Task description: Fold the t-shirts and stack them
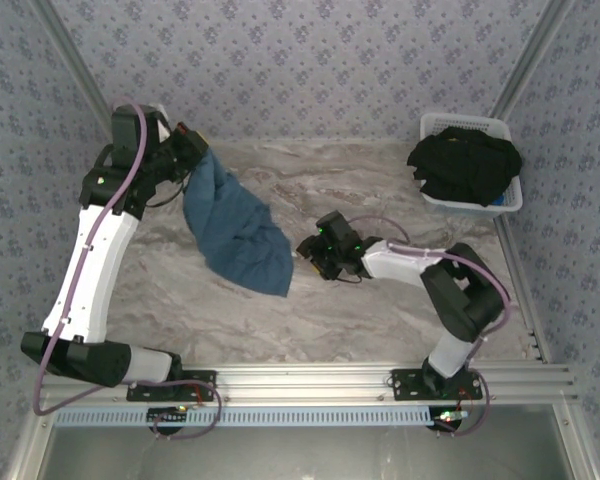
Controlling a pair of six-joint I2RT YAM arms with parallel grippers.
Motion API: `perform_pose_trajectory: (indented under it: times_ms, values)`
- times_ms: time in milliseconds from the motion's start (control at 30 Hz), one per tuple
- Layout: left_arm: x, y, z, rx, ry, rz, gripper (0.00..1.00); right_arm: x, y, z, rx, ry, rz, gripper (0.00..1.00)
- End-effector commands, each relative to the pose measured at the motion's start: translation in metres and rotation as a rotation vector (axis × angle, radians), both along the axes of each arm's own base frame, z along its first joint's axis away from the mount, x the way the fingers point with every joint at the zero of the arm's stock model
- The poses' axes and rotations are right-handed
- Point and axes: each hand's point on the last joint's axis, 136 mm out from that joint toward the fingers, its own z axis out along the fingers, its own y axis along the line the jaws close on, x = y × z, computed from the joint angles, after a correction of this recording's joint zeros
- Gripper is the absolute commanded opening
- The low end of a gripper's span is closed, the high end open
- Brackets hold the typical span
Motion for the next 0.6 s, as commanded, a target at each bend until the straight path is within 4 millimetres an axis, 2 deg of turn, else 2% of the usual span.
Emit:
perform_pose_trajectory:
  times_ms: [0, 100, 300, 400, 500, 567]
  values:
    - [-0.003, -0.005, 0.008, -0.029, -0.023, -0.037, 0.0, -0.016, 0.02, -0.02, -0.063, 0.065, 0.104, 0.58]
    - [-0.003, -0.005, 0.007, -0.031, -0.019, -0.043, 0.0, -0.016, 0.044, -0.023, -0.083, 0.073, 0.176, 0.58]
    - [-0.003, 0.001, 0.001, -0.018, 0.0, -0.03, 0.0, -0.024, 0.066, -0.028, -0.145, 0.102, 0.282, 0.56]
    - [-0.004, 0.004, -0.001, -0.01, 0.002, -0.02, 0.0, -0.034, 0.078, -0.029, -0.216, 0.103, 0.405, 0.55]
    - [-0.005, 0.009, -0.002, 0.005, 0.001, -0.003, 0.0, -0.051, 0.07, -0.04, -0.383, 0.148, 0.547, 0.55]
    - [-0.006, 0.011, -0.001, 0.009, -0.001, 0.003, 0.0, -0.051, 0.066, -0.047, -0.466, 0.138, 0.599, 0.52]
